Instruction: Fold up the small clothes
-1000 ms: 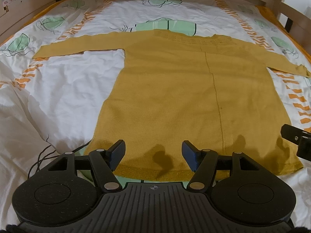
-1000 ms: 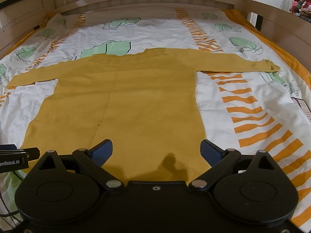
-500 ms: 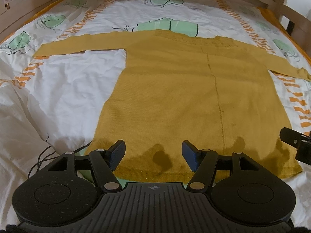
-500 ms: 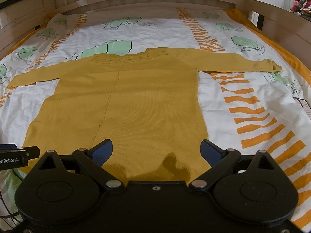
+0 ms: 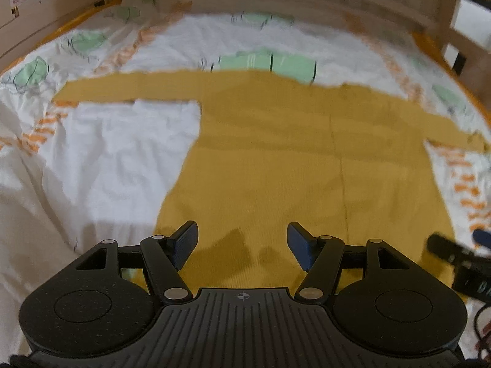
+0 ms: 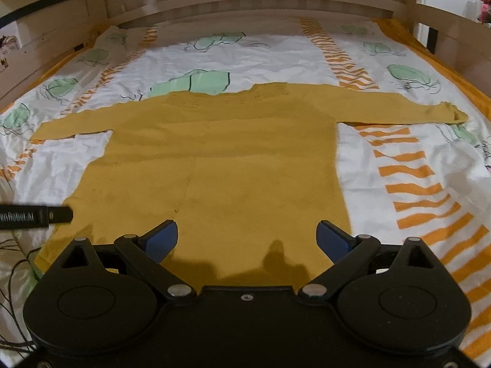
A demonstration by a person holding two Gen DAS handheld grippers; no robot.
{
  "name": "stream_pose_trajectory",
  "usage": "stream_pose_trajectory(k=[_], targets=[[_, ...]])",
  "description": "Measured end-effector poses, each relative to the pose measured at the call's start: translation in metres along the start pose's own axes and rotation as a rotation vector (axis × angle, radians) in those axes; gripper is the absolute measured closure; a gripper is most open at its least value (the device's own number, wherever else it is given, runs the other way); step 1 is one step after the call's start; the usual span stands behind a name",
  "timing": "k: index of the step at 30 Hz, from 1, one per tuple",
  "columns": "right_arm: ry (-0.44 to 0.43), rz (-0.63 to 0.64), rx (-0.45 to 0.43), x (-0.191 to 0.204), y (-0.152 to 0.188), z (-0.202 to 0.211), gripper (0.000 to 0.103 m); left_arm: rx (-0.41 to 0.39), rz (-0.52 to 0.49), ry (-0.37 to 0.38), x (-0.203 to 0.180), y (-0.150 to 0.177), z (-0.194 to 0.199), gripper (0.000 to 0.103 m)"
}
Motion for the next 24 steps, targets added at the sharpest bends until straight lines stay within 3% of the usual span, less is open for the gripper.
stream_pose_trajectory(k=[4, 9, 17, 24], targets=[[-0.035, 0.002, -0.014, -0.001, -0.011, -0.003, 0.006, -0.09, 0.004, 0.052, -0.005, -0.023, 0.007, 0.04], [-0.05, 0.031, -0.012, -0.003, -0.028, -0.012, 0.005, -0.098, -0.002, 0.12, -0.014, -0.051, 0.003, 0.04], [-0.101, -0.017, 0.036, -0.026, -0.051, -0.039, 0.003, -0.173, -0.045, 0.108, -0.021, -0.096, -0.013, 0.04], [0.013, -0.068, 0.048, -0.078, -0.078, -0.064, 0.003, -0.195, -0.065, 0.117, -0.029, -0.134, -0.039, 0.04]])
Point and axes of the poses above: each gripper's, at about its wrist camera, not at the fingertips, and z roughly against the way its jaws point, x to its left, y to its underside, the point moved 8 cm from there along -z, roughly the way its jaws point, and after that the axes turned 9 degrees about z, right-handed, at the moved point
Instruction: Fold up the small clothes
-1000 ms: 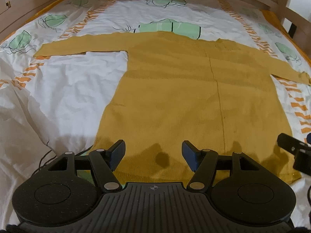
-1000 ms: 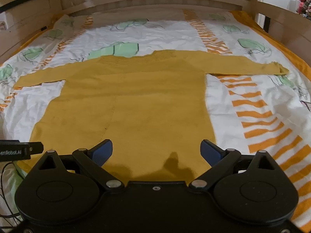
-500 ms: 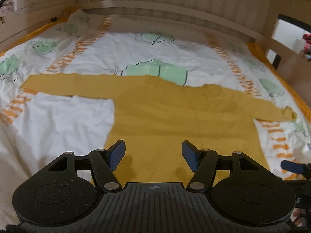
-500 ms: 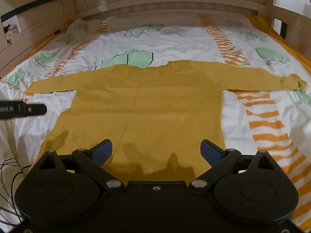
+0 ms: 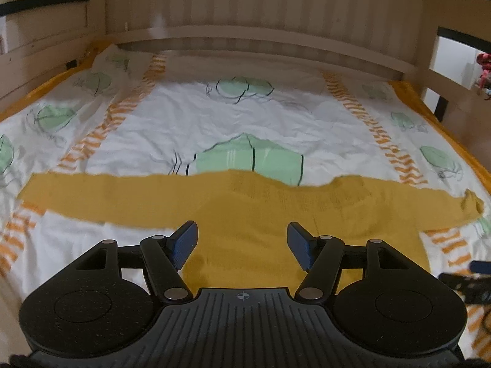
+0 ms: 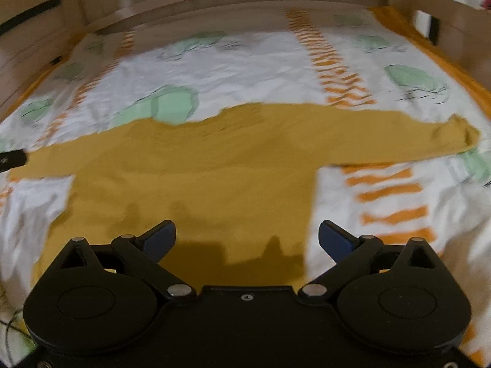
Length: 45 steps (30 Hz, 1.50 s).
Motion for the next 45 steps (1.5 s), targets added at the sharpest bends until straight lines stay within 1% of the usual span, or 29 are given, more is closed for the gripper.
stream_pose_trajectory(k=[5, 7, 9, 11, 15, 17, 20, 23, 25, 28, 30, 31, 33, 36, 39, 42, 45], targets=[[0.129, -0.069, -0.013, -0.057, -0.027, -0.017, 0.004, -0.024, -0.042, -0.026, -0.007, -0.02, -0.031, 0.04], [0.186, -0.092, -0.007, -0.083, -0.036, -0.026, 0.004, -0.024, -0.052, -0.023, -0.009, -0.023, -0.044, 0.04], [0.223, -0.124, 0.004, -0.106, -0.041, -0.034, 0.005, -0.016, -0.054, -0.017, -0.012, -0.025, -0.057, 0.04], [0.239, -0.172, 0.02, -0.131, -0.045, -0.043, 0.008, 0.004, -0.054, -0.014, -0.015, -0.025, -0.071, 0.04], [0.286, -0.253, 0.048, -0.178, -0.048, -0.057, 0.01, 0.05, -0.067, -0.015, -0.02, -0.017, -0.1, 0.04], [0.323, -0.273, 0.059, -0.202, -0.049, -0.061, 0.015, 0.073, -0.062, -0.006, -0.02, -0.011, -0.113, 0.04], [0.373, -0.282, 0.065, -0.234, -0.05, -0.064, 0.015, 0.148, -0.069, -0.001, -0.021, 0.002, -0.131, 0.04], [0.411, -0.308, 0.072, -0.265, -0.052, -0.067, 0.016, 0.175, -0.109, -0.012, -0.023, 0.013, -0.139, 0.04], [0.425, -0.346, 0.07, -0.286, -0.052, -0.07, 0.017, 0.188, -0.126, -0.023, -0.023, 0.018, -0.141, 0.04], [0.451, -0.415, 0.06, -0.32, -0.05, -0.074, 0.024, 0.208, -0.128, -0.016, -0.024, 0.022, -0.144, 0.04], [0.46, -0.487, 0.059, -0.341, -0.046, -0.077, 0.026, 0.211, -0.133, -0.007, -0.027, 0.024, -0.146, 0.04], [0.462, -0.519, 0.059, -0.35, -0.045, -0.08, 0.03, 0.21, -0.138, -0.007, -0.028, 0.025, -0.147, 0.04], [0.472, -0.566, 0.061, -0.368, -0.042, -0.085, 0.031, 0.21, -0.143, -0.009, -0.029, 0.026, -0.149, 0.04], [0.508, -0.588, 0.053, -0.387, -0.04, -0.092, 0.031, 0.206, -0.146, -0.007, -0.029, 0.027, -0.15, 0.04], [0.525, -0.62, 0.034, -0.402, -0.037, -0.098, 0.031, 0.197, -0.155, -0.011, -0.029, 0.026, -0.152, 0.04], [0.515, -0.663, 0.026, -0.414, -0.033, -0.107, 0.032, 0.191, -0.165, -0.02, -0.03, 0.027, -0.155, 0.04], [0.49, -0.683, 0.01, -0.421, -0.031, -0.115, 0.036, 0.193, -0.166, -0.021, -0.029, 0.027, -0.157, 0.04]])
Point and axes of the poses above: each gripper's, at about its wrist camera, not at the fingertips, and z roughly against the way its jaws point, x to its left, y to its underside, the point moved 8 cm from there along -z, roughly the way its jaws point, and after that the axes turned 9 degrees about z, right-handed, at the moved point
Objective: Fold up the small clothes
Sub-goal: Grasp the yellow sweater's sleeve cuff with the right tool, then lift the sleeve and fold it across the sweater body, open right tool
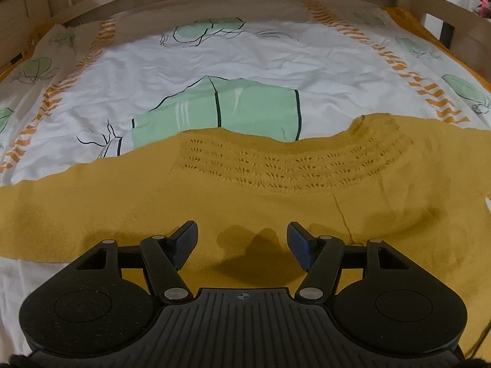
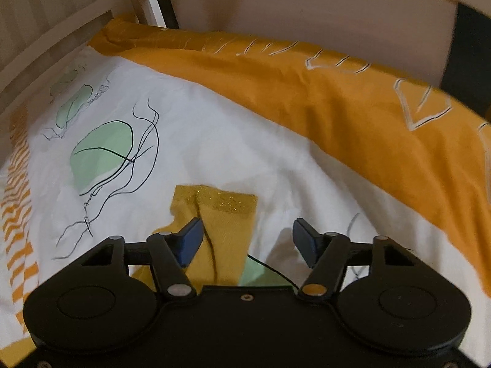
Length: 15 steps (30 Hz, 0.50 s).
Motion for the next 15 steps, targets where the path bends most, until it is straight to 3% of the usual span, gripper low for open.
stream_pose_trajectory(k=[6, 10, 15], targets=[[0.018, 0.038, 0.002, 0.004, 0.0, -0.019, 0.05, 0.006, -0.002, -0.006, 0.002, 0.002, -0.004, 0.04], [-0.01, 0.057, 0.011, 0.008, 0.0, -0.025, 0.087, 0.013, 0.0, -0.008, 0.003, 0.003, -0.006, 0.04], [-0.077, 0.038, -0.034, 0.014, -0.003, -0.012, 0.09, 0.014, 0.0, -0.015, 0.004, 0.001, -0.004, 0.04]])
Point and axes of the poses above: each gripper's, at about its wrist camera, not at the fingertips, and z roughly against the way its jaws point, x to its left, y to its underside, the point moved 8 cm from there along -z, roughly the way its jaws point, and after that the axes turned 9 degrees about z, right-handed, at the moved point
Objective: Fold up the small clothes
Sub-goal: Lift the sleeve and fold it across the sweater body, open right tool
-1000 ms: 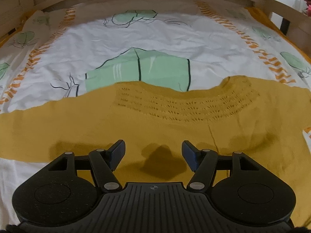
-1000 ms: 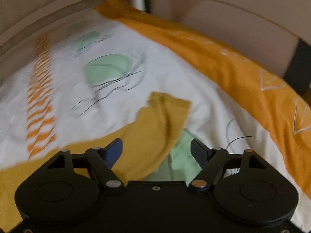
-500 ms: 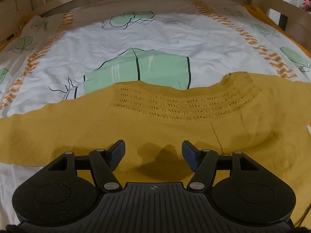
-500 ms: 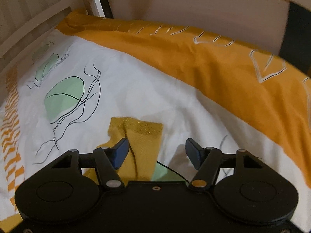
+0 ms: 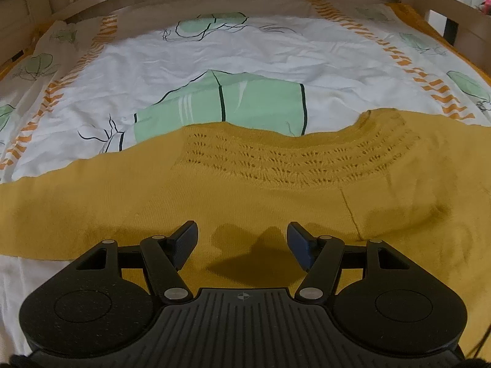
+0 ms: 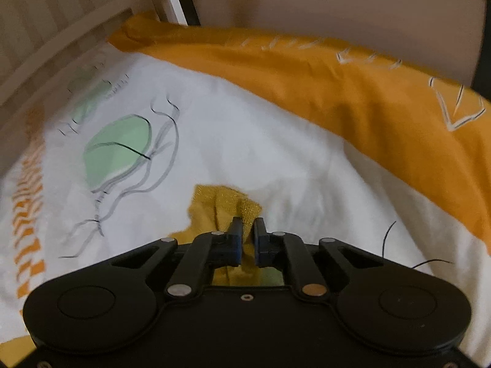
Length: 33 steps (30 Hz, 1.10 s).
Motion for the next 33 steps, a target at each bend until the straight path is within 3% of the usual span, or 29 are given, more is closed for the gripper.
stream_pose_trajectory(k=[9, 17, 25, 33], targets=[[-0.097, 0.075, -0.104, 0.046, -0.031, 0.08, 0.09, -0.046, 0.012, 0.0, 0.004, -0.017, 0.025, 0.04], [-0.286, 0.199, -0.159, 0.15, -0.034, 0.169, 0.09, -0.064, 0.01, -0.002, 0.01, -0.032, 0.052, 0.04], [-0.509, 0.34, -0.124, 0.284, 0.018, 0.222, 0.09, -0.029, 0.106, 0.022, 0.038, -0.038, 0.065, 0.04], [-0.673, 0.414, -0.025, 0.381, 0.103, 0.227, 0.09, -0.052, 0.254, -0.002, 0.085, -0.053, 0.075, 0.04]])
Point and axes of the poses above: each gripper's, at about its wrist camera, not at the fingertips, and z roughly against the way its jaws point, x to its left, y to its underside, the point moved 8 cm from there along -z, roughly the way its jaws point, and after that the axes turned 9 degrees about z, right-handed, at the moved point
